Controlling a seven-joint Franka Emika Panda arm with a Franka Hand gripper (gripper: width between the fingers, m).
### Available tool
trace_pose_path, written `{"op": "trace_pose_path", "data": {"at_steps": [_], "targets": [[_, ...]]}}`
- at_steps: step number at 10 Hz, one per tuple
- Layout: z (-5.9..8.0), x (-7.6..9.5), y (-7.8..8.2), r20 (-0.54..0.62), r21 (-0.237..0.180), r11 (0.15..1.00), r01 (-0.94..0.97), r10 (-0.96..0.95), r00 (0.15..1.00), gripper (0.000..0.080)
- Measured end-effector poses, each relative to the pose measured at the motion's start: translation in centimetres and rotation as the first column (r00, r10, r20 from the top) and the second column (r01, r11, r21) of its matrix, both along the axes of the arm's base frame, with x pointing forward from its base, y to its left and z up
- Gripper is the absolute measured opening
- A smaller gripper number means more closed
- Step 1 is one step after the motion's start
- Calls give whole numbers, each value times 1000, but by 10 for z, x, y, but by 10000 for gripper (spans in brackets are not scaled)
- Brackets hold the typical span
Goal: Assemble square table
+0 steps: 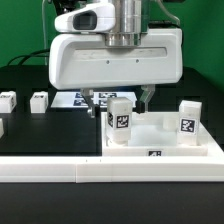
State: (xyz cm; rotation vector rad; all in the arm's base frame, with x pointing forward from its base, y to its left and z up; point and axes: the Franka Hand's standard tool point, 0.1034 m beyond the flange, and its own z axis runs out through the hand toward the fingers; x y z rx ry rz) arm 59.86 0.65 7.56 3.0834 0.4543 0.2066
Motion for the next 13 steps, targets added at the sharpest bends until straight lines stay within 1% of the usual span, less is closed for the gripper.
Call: {"op": "trace_pose_path", "data": {"at_steps": [1, 2, 3, 6, 8, 9, 11, 12, 13], "targets": [[0, 0, 0, 0, 0, 1000, 0, 0, 1000, 515], [0, 0, 0, 0, 0, 1000, 0, 0, 1000, 364], [0, 0, 0, 0, 0, 1000, 0, 0, 1000, 289], [0, 0, 0, 0, 4, 1000, 30, -30, 1000, 289], [0, 0, 0, 0, 28, 983, 182, -182, 983, 289], [-1, 0, 0, 1, 54, 948, 315, -315, 949, 289], [-1, -1, -1, -15, 83, 865, 496, -496, 868, 290], [-1, -1, -1, -29, 102, 794, 599, -599, 800, 290], [-2, -2, -2, -41, 112, 736, 668, -668, 743, 290]]}}
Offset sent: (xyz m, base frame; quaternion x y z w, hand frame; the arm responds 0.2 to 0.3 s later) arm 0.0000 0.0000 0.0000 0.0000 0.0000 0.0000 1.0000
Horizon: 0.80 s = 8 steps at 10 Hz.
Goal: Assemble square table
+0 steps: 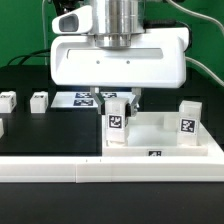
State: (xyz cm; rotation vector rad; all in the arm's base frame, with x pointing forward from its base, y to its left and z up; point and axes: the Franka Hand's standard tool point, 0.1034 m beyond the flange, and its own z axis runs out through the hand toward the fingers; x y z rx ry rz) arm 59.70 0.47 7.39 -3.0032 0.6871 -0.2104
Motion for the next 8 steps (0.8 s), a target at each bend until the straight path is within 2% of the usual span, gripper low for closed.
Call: {"op": "trace_pose_path", "data": {"at_steps": [2, 5, 8], "targets": [[-1, -1, 2, -10, 30, 975, 222, -222, 975, 290], [-1, -2, 3, -37, 60, 867, 495, -493, 869, 290], [-1, -2, 3, -58, 89, 768, 634, -632, 773, 290]]}}
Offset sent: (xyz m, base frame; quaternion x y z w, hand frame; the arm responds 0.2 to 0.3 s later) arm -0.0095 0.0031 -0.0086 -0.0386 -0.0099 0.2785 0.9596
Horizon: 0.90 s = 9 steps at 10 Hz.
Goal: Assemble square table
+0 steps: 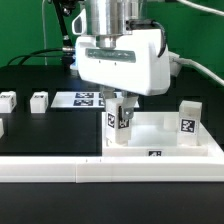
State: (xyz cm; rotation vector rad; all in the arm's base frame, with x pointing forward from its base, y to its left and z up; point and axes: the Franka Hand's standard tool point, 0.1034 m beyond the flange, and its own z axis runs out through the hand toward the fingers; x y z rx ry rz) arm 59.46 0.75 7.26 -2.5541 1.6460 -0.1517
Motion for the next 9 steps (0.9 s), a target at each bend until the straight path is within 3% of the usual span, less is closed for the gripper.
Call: {"op": "trace_pose_path", "data": {"at_steps": [3, 5, 9], "targets": [[0, 0, 1, 1, -1, 999, -34, 34, 999, 291], [0, 0, 4, 3, -17, 988, -156, 156, 988, 600], [1, -1, 9, -35, -47, 825, -563, 562, 827, 647]]}}
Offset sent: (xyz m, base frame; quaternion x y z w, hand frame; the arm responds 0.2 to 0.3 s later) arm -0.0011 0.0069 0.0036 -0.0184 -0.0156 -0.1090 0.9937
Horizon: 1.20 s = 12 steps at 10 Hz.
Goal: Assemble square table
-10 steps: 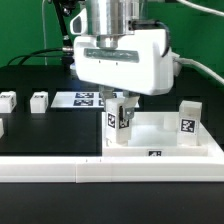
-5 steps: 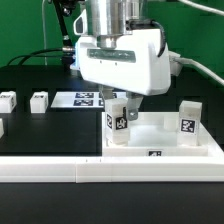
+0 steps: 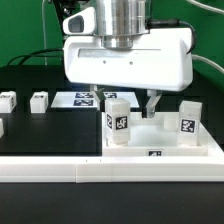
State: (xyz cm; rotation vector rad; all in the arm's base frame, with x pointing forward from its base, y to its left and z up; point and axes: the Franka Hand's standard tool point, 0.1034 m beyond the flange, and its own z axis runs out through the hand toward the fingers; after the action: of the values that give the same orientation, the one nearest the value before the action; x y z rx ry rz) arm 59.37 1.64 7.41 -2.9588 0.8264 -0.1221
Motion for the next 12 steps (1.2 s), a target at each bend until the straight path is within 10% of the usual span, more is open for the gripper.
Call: {"op": "trace_pose_path", "data": {"at_steps": [10, 12], "targets": [[1, 2, -4, -24, -114, 728, -676, 679, 734, 649], [1, 2, -7, -29, -120, 681, -723, 725, 688, 427]]}}
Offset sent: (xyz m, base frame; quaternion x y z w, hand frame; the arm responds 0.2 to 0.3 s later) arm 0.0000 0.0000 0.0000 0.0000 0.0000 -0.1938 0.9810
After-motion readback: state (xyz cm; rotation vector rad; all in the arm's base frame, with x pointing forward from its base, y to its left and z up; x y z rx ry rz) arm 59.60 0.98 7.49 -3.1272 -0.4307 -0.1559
